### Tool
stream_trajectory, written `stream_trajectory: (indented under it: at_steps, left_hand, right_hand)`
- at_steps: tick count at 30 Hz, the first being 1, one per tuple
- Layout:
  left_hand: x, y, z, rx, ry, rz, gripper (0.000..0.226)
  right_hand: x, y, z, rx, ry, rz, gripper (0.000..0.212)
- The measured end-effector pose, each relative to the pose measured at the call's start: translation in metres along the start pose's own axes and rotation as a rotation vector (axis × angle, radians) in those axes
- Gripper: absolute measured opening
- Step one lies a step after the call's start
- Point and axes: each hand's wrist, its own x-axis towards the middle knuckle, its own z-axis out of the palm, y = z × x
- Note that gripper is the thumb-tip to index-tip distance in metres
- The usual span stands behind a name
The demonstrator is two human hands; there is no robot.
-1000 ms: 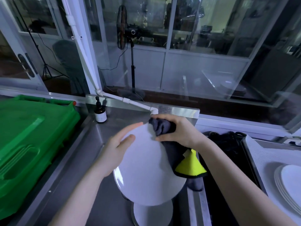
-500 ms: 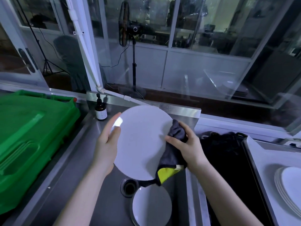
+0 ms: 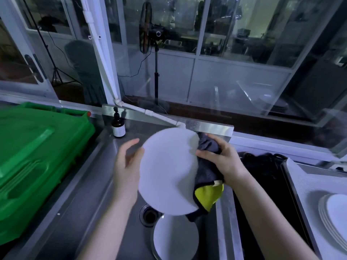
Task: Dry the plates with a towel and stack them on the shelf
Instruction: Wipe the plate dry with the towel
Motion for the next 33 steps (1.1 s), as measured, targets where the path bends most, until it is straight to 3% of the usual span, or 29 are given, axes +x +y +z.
stream_trajectory:
  at_steps: [2, 4, 8, 11, 14, 17, 19, 21, 25, 27, 30, 33]
  left_hand:
    - [-0.025, -0.013, 0.012, -0.207, 0.077, -0.079, 0.031]
    - [-0.036, -0.018, 0.024, -0.244, 0.116, -0.115, 0.037]
    - [-0.015, -0.016, 0.021, -0.151, 0.054, -0.037, 0.037]
    - [0.004, -0.001, 0.004, 0.026, -0.154, 0.074, 0.048]
    - [0.019, 0.017, -0.007, 0.267, -0.396, 0.155, 0.047]
    - [0.020, 0.026, -0.005, 0.398, -0.535, 0.249, 0.046]
    - [0.018, 0.027, -0.004, 0.370, -0.512, 0.252, 0.044]
    - [0.015, 0.022, -0.006, 0.235, -0.414, 0.169, 0.043]
    - [0.007, 0.009, -0.004, -0.098, -0.077, -0.051, 0.034]
    - [0.006, 0.005, -0.003, -0.110, -0.043, -0.102, 0.033]
    - [0.014, 0.005, -0.011, 0.024, -0.210, -0.058, 0.037]
    - [0.028, 0.018, -0.017, 0.243, -0.472, 0.044, 0.038]
  right_hand:
    - [-0.011, 0.017, 0.011, 0.233, 0.193, 0.105, 0.044]
    - [-0.024, 0.033, 0.026, 0.383, 0.301, 0.181, 0.042]
    - [-0.034, 0.039, 0.032, 0.443, 0.300, 0.217, 0.040]
    - [-0.021, 0.018, 0.015, 0.154, 0.205, 0.056, 0.045]
    - [-0.004, -0.015, 0.001, -0.246, -0.041, -0.156, 0.054]
    - [0.010, -0.035, 0.004, -0.532, -0.290, -0.240, 0.058]
    - [0.013, -0.037, 0.006, -0.537, -0.319, -0.213, 0.055]
    - [0.010, -0.029, 0.005, -0.416, -0.198, -0.175, 0.049]
    - [-0.020, 0.012, 0.020, 0.055, 0.087, 0.038, 0.044]
    - [-0.028, 0.024, 0.026, 0.126, 0.137, 0.127, 0.045]
    - [-0.022, 0.015, 0.017, 0.060, 0.076, 0.087, 0.045]
    - [-0.008, -0.007, 0.004, -0.138, -0.136, -0.055, 0.046]
